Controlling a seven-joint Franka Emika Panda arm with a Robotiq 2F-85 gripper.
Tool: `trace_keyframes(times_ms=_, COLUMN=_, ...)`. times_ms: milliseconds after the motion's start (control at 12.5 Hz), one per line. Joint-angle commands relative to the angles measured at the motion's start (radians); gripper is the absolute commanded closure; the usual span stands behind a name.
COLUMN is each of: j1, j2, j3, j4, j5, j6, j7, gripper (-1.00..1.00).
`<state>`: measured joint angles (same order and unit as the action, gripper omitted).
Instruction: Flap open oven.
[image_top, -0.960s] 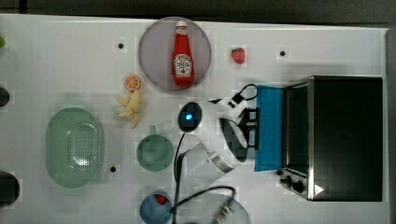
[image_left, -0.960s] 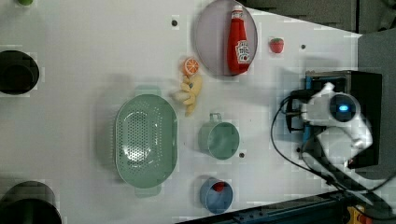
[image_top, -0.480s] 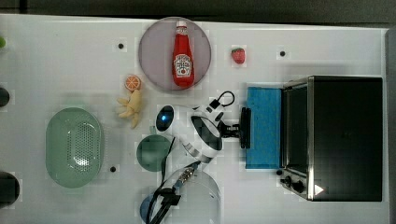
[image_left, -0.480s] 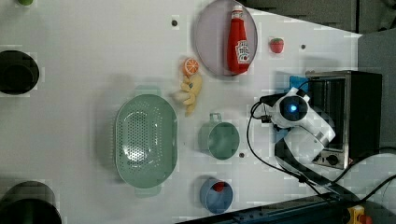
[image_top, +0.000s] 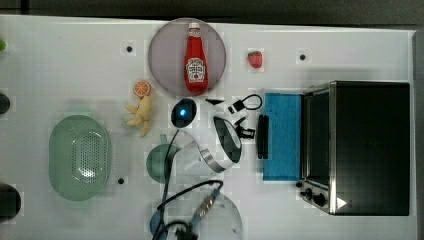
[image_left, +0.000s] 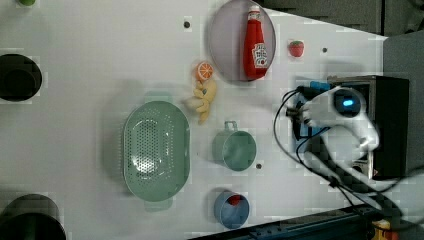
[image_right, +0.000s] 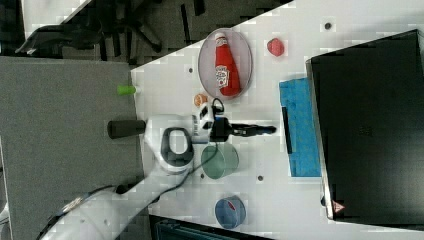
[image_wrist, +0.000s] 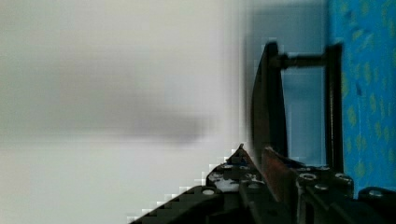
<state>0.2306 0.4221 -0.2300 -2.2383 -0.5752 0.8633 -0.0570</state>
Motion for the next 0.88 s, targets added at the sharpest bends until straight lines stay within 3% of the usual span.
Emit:
trace_keyframes(times_ms=80, j1=-0.001, j2=-0.238, j3=-0.017, j4=0.057, j5=0.196, j6=-0.027, j7=0.063, gripper=0.65)
trace_keyframes(times_ms=480, j1=-0.003, j2=-0.491, j3=-0.036, j4=0.134, j5=0.540, j6=-0.412, j7=0.071, gripper=0.65)
trace_keyframes(times_ms=880, j1=-0.003, j2=-0.626, j3=-0.048, j4=0.296, j5=0.554, j6=-0.640, j7=0.072, gripper=0.65)
